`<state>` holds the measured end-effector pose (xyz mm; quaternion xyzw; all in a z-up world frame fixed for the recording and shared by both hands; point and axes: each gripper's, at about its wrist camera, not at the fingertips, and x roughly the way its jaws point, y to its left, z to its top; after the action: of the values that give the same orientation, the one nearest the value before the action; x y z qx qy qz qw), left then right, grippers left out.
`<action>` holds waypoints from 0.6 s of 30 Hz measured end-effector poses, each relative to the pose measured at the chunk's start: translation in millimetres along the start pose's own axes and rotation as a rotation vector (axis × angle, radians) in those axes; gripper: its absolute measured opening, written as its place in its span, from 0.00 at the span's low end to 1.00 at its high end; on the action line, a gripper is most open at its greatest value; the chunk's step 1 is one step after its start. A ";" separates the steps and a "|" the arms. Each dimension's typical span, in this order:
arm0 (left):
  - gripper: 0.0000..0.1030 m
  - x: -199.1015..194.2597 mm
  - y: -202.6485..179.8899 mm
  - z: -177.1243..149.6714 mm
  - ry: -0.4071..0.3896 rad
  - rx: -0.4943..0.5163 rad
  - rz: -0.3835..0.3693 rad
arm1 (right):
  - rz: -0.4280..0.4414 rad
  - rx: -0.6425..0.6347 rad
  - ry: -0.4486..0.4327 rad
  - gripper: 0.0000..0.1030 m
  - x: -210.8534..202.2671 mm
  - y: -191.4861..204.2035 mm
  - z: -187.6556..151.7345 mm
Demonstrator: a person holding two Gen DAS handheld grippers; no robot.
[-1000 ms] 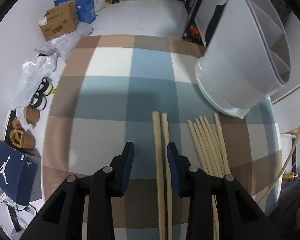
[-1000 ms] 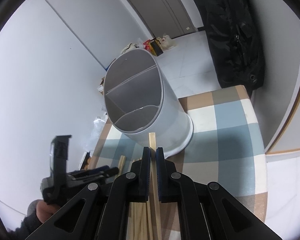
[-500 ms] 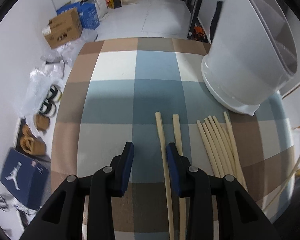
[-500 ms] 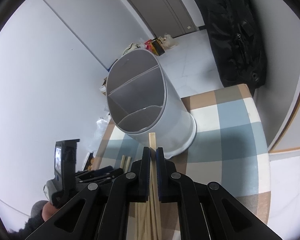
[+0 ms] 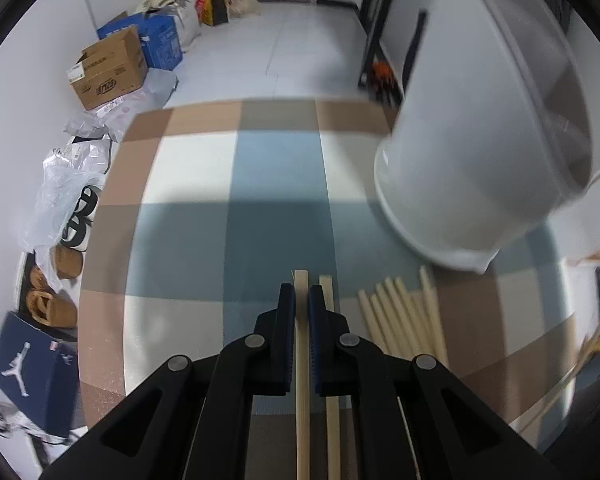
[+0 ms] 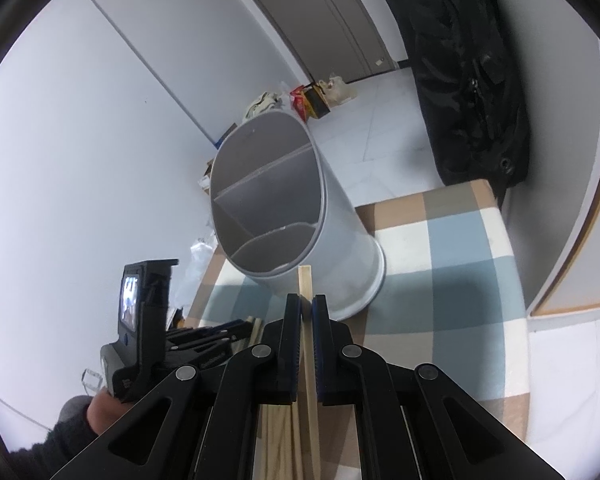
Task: Organize utensils
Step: 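Close the left tool on one chopstick while the right tool holds its chopstick, then raise both tools with their chopsticks and carry them over the utensil holder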
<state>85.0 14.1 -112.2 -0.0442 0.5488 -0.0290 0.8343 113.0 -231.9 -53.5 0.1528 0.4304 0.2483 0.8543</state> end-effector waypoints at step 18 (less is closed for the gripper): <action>0.02 -136.4 -21.5 4.8 -0.380 0.021 -0.110 | 0.056 -0.113 -0.206 0.05 -50.6 39.0 13.1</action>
<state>35.4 6.1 16.5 -0.0701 0.3779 -0.0714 0.9204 86.6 -228.2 6.0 0.1409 0.3214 0.2789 0.8939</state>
